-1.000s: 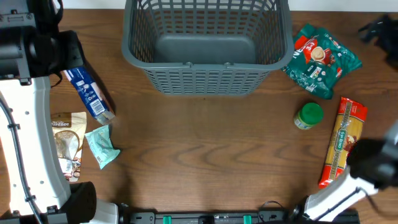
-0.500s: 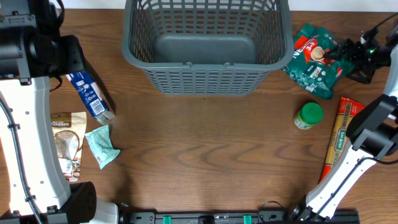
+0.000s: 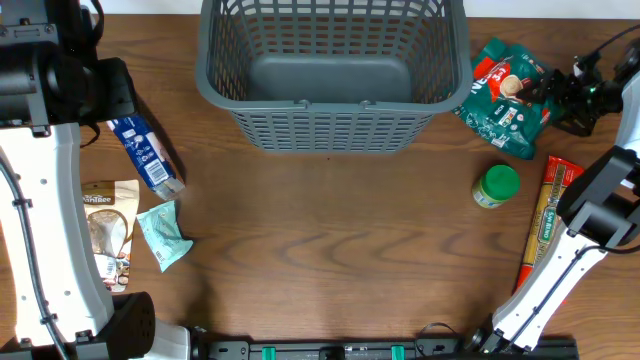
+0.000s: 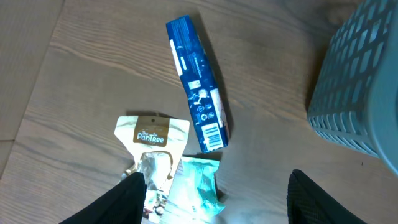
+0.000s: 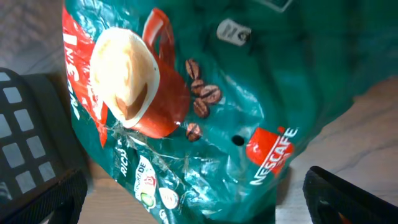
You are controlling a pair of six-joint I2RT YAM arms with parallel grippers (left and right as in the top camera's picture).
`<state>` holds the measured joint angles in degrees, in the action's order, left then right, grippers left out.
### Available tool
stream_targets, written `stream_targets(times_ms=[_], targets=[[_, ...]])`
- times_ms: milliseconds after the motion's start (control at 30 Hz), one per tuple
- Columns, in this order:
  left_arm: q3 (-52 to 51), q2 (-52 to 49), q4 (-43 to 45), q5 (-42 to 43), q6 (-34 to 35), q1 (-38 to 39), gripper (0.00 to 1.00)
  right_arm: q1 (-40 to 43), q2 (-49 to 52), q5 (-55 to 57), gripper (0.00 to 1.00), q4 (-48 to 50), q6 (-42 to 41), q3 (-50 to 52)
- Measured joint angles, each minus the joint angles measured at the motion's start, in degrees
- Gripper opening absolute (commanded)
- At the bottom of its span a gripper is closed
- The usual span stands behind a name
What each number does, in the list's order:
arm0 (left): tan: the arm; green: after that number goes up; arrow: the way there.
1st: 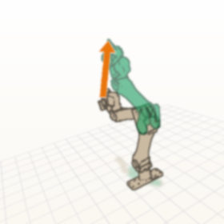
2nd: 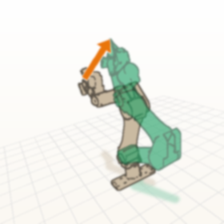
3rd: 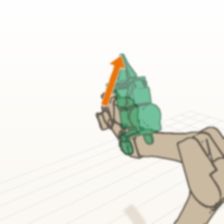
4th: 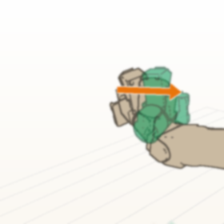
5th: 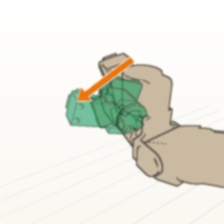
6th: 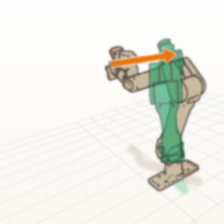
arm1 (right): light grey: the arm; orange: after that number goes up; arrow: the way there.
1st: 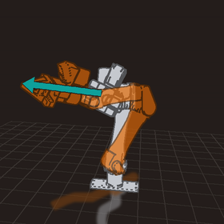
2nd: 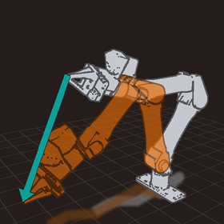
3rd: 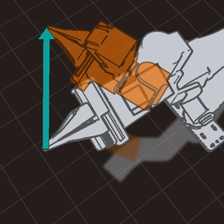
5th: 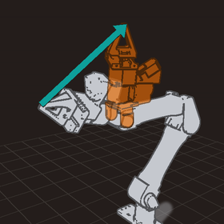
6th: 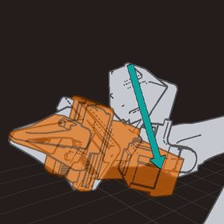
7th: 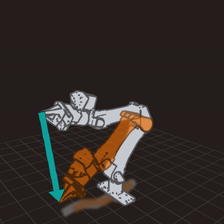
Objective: Pack container
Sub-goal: 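Grasp the green Nescafé sachet bag with the right gripper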
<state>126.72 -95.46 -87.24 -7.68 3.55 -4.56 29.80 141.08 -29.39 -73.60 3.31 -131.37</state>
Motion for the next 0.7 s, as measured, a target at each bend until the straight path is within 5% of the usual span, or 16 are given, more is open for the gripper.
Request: stream_targets(times_ms=[700], targets=[[0.00,0.00,-0.87,0.04,-0.37,0.00,0.58,0.79,7.32,-6.08,0.99,4.09,1.73,-0.37]])
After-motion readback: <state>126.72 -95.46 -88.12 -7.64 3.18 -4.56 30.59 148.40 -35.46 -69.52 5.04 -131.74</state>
